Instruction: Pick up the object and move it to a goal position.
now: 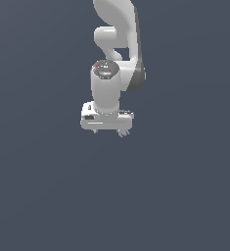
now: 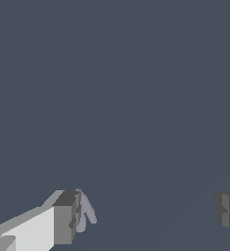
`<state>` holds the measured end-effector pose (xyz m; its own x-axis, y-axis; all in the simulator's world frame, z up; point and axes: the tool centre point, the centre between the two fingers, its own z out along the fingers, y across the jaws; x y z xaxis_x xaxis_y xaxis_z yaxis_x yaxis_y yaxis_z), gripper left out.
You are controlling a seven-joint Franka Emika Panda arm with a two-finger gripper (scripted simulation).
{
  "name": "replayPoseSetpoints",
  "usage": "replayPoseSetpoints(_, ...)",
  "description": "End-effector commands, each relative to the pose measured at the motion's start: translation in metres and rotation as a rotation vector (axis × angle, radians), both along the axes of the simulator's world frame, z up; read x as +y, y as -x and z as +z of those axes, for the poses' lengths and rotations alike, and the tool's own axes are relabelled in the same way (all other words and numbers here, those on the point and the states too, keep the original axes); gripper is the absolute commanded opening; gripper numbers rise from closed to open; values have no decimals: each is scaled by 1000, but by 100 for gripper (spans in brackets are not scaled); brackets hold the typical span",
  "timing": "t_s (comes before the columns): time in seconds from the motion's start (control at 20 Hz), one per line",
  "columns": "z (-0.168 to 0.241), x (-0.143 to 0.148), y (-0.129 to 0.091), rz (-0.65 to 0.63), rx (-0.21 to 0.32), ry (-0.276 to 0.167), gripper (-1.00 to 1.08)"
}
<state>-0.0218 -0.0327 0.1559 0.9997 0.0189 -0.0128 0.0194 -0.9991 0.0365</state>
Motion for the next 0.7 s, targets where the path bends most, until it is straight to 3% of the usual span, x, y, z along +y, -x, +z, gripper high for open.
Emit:
replayPoseSetpoints(0.0, -10, 8, 7, 41, 1, -2, 100)
replayPoseSetpoints(0.65, -79, 63, 76, 361, -1, -26, 100)
